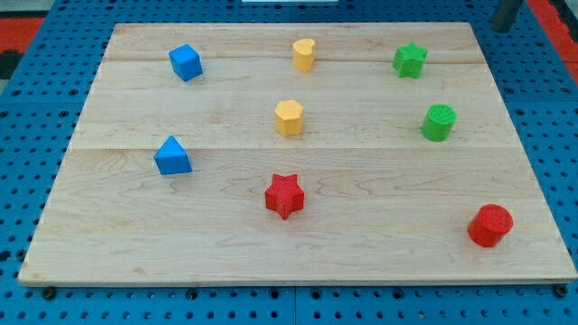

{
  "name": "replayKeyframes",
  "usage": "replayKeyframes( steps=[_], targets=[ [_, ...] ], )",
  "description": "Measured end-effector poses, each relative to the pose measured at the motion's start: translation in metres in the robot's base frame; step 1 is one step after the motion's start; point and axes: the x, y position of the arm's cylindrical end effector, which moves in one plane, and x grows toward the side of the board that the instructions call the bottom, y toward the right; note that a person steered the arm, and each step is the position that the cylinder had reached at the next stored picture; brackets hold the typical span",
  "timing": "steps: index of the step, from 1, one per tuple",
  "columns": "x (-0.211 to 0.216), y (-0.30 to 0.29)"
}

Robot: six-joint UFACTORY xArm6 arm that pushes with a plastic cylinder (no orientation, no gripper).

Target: Move the yellow heart towards the green star

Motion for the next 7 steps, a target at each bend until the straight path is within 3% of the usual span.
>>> replayKeyframes(
  steps=[2,5,7],
  targets=[
    [0.051,-0.100],
    [0.084,-0.114],
    [0.062,-0.156]
  ],
)
